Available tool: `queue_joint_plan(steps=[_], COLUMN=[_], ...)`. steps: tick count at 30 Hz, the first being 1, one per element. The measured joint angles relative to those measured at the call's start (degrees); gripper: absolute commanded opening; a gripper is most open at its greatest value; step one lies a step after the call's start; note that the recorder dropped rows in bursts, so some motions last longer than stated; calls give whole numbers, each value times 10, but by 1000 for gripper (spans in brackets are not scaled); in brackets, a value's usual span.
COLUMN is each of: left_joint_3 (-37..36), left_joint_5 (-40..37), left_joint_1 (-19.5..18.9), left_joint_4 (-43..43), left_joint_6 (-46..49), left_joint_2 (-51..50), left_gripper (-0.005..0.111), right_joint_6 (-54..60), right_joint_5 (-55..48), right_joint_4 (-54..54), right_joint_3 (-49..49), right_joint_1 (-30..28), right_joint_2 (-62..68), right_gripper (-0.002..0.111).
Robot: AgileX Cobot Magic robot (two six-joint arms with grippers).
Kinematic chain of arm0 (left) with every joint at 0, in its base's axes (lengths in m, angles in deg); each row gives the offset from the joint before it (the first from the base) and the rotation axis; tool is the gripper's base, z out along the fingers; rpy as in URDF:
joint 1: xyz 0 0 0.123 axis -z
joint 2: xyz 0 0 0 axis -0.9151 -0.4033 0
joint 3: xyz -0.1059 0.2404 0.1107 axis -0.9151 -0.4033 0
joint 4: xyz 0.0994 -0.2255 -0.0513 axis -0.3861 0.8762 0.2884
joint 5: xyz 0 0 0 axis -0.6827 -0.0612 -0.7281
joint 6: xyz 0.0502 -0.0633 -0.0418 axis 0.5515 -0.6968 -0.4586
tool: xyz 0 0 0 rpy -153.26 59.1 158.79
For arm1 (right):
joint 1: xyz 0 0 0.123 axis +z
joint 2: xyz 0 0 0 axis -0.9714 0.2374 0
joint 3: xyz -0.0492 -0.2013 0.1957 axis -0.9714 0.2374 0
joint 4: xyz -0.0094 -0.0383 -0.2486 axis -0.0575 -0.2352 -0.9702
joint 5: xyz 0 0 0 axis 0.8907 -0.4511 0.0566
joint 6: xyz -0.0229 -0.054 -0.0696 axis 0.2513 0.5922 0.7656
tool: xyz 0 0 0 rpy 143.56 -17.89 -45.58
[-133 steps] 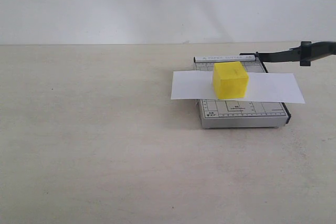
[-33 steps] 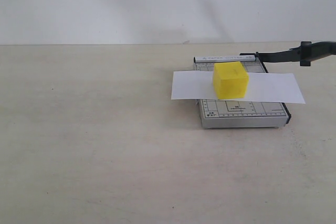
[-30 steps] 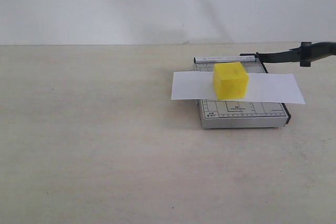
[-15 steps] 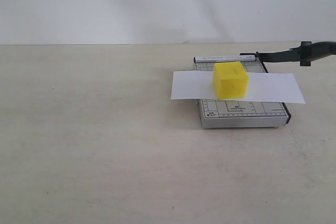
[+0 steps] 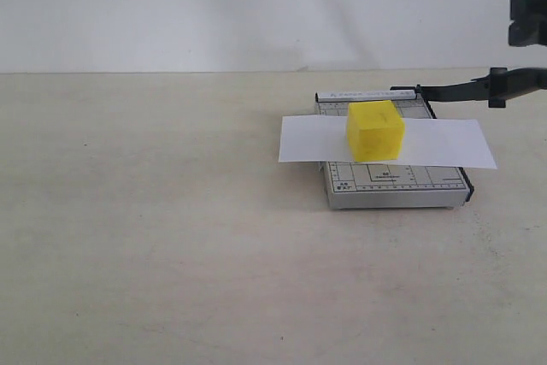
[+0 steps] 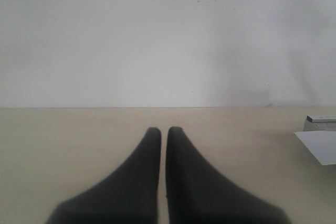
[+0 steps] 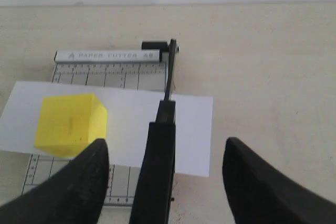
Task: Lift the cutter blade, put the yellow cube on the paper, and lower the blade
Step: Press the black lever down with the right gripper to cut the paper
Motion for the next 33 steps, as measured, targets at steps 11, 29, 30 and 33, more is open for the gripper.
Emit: queue_joint_plan(steps=[11, 29, 30, 33], left_joint_3=[0, 0, 0, 0], left_joint_5=[1, 2, 2, 2], left_joint_1=[0, 0, 0, 0], left_joint_4=[0, 0, 0, 0], left_joint_6=[0, 0, 0, 0], left_joint_2=[0, 0, 0, 0], left_gripper=[4, 4, 4, 4], right_joint_6=[-18, -25, -26, -32], right_joint_5=[-45, -99, -110, -137], right_joint_4=[0, 10, 10, -6], right_joint_3=[0, -11, -11, -11], right_joint_1=[0, -1, 1, 14], right_joint_2=[39, 61, 68, 88], right_gripper=[19, 0, 0, 0])
